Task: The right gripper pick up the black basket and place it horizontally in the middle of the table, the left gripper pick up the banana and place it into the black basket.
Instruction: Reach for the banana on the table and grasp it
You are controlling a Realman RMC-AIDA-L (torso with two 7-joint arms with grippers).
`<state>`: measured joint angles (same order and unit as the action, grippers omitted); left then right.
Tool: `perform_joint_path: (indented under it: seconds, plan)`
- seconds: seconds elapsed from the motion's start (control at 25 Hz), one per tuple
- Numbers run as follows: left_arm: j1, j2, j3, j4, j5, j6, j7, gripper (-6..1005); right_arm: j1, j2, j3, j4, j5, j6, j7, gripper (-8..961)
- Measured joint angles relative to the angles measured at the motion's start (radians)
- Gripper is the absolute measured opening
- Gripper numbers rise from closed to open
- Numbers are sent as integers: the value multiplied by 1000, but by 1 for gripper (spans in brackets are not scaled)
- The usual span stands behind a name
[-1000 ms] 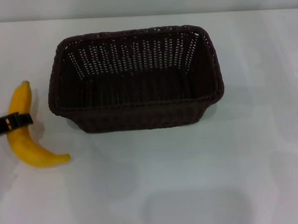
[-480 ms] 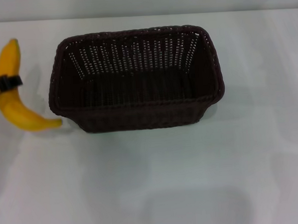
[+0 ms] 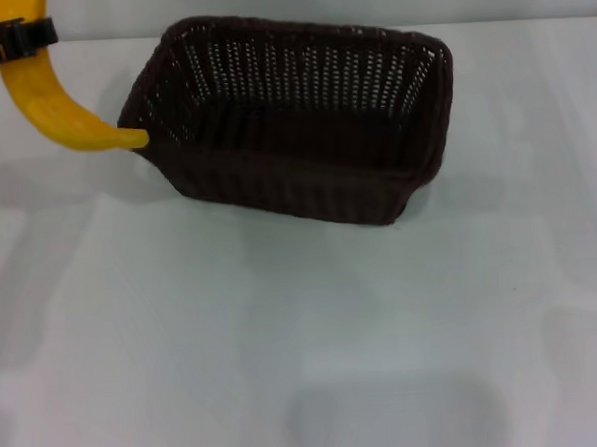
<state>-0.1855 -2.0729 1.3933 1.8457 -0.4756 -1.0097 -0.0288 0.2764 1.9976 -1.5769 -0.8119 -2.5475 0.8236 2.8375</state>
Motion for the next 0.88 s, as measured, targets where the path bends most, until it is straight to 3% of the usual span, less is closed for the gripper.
perform_joint_path:
  seconds: [0.88]
  plan:
    - [5,-3,3,21,6,-4,24,514,-16,3,-9,-15,1,26,0,722]
